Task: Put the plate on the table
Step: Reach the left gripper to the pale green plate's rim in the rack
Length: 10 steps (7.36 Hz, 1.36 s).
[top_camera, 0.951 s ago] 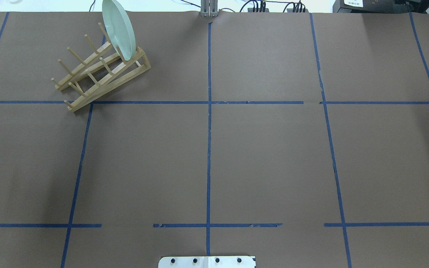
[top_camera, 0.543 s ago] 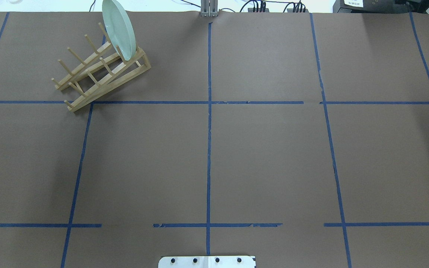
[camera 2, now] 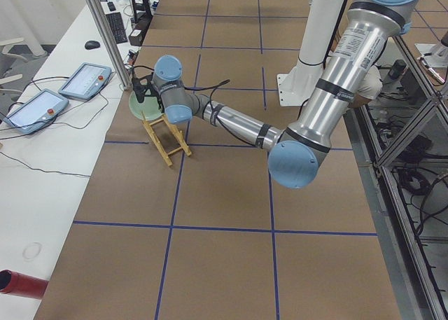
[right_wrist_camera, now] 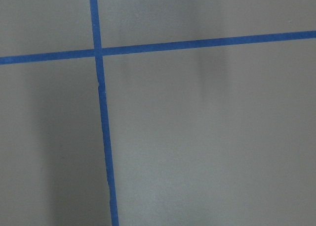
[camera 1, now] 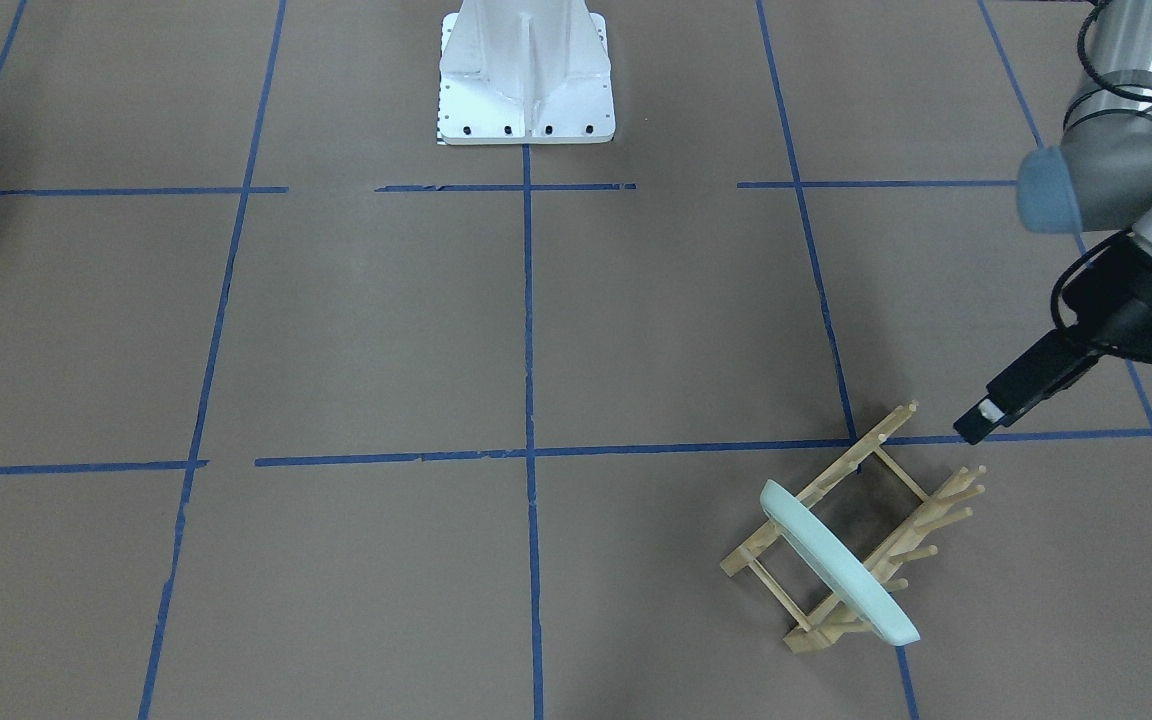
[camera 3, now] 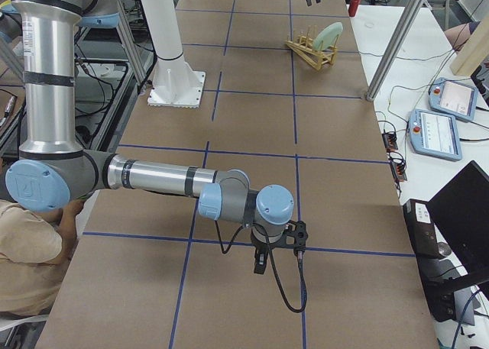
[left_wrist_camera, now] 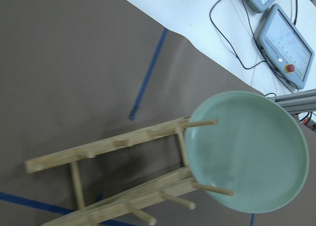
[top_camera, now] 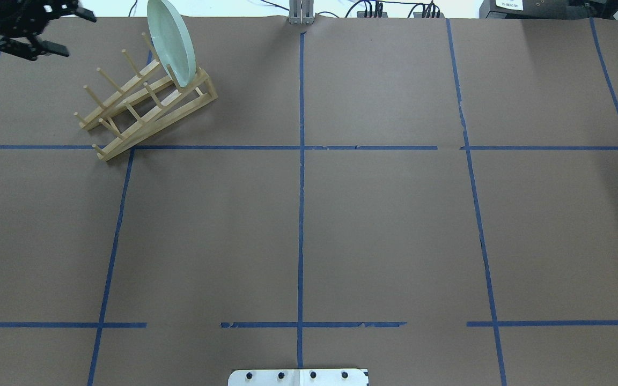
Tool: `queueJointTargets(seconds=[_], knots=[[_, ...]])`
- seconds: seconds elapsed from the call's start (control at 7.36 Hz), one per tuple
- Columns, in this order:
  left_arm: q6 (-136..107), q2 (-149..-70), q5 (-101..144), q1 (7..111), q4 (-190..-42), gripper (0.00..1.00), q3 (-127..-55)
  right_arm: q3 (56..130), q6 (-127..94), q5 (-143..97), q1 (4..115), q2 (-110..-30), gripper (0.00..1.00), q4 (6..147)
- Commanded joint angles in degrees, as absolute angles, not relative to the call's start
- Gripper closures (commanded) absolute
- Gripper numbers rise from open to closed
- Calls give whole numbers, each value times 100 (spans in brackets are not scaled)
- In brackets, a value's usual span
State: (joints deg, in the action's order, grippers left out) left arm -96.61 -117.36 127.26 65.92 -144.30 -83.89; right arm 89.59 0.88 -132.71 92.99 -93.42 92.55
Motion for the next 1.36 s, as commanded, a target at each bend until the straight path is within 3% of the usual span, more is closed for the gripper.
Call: queueJointTargets(seconds=[0.0, 0.41, 1.22], knots=[[-11054, -12347, 11239, 6066, -15755, 0, -7501, 8965, 88, -13271, 9299, -9343, 0, 9255], [-11268, -12751, 11118, 6064, -16195, 0, -6675, 8965, 88, -13271, 9299, -9343, 0, 9255], [-11206, -12973, 11013, 5889, -16277, 24, -6328, 8965, 88, -13271, 9299, -9343, 0, 9255]])
